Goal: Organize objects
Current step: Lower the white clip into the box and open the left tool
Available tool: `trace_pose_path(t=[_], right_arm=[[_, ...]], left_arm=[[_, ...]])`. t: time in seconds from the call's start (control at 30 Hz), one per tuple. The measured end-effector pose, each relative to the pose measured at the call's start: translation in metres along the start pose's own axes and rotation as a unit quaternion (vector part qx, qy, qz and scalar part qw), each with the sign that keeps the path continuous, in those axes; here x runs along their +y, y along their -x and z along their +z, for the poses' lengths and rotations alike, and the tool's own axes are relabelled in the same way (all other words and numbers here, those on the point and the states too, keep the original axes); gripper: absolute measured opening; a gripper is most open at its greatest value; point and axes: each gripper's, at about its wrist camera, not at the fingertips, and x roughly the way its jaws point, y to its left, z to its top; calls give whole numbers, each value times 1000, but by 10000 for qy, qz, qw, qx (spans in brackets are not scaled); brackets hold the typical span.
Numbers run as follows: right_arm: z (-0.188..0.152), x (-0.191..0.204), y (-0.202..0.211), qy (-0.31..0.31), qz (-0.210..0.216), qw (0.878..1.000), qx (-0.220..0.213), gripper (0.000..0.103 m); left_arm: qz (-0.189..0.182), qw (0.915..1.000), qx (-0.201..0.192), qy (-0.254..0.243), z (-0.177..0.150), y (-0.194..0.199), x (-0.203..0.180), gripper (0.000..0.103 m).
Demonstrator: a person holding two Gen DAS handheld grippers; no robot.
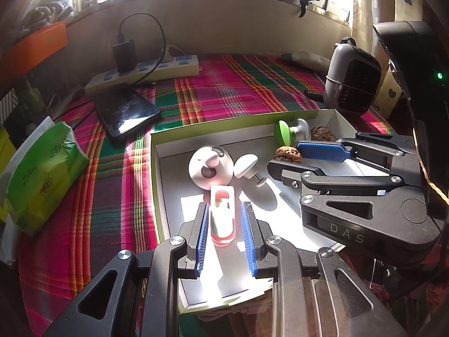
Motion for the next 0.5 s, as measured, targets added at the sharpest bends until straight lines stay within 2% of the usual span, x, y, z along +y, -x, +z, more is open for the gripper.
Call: trace_pose_path(t=[0.5], right_arm=[[-11, 1, 24, -145, 12, 9997, -171, 42]], left_arm=[[9, 9999, -152, 24, -6, 22, 1, 22]])
